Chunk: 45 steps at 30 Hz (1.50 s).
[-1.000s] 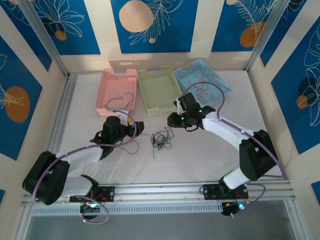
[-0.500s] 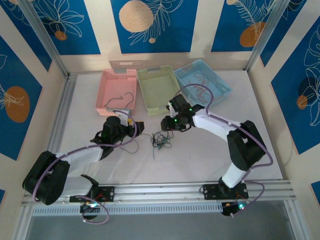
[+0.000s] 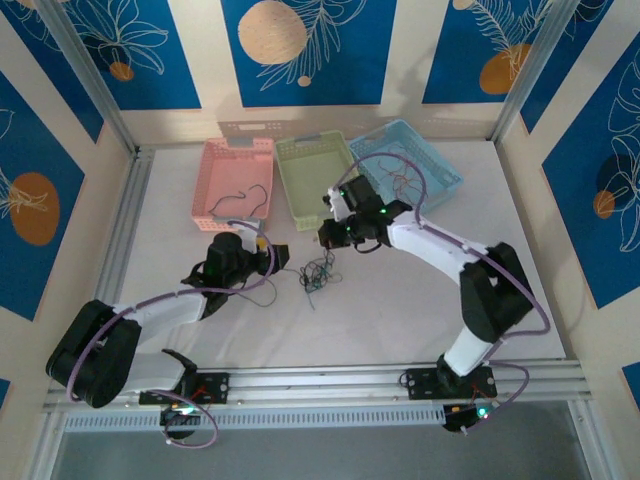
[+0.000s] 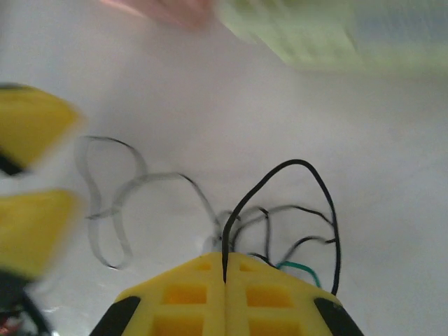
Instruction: Untangle the cables
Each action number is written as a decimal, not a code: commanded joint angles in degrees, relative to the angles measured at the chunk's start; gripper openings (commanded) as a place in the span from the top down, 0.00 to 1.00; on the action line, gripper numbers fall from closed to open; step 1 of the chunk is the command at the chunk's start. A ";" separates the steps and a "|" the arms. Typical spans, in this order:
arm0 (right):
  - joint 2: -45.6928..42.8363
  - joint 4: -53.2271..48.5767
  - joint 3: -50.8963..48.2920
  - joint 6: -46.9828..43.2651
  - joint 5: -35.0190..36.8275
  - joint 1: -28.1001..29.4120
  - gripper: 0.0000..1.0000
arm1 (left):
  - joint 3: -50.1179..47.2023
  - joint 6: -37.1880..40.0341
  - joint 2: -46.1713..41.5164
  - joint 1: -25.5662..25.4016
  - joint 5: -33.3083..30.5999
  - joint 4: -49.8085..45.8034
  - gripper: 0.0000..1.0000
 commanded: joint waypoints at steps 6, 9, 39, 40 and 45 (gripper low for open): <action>-5.84 26.92 -3.91 -7.08 -14.77 -3.63 1.00 | 1.24 1.17 0.28 -0.81 2.59 2.34 0.30; -3.23 32.75 -6.19 -6.89 -15.26 -4.92 1.00 | 1.30 1.16 0.41 -0.81 2.59 2.27 0.30; 3.25 47.16 -13.27 3.84 -19.19 -11.25 1.00 | 19.36 7.84 15.83 -6.44 12.14 -11.58 0.34; 3.32 47.06 -13.22 3.92 -19.19 -11.23 1.00 | 21.24 8.77 17.18 -6.77 12.55 -13.84 0.34; 2.99 47.80 -13.74 4.58 -19.48 -11.80 1.00 | 26.70 11.63 20.68 -7.98 10.71 -22.30 0.37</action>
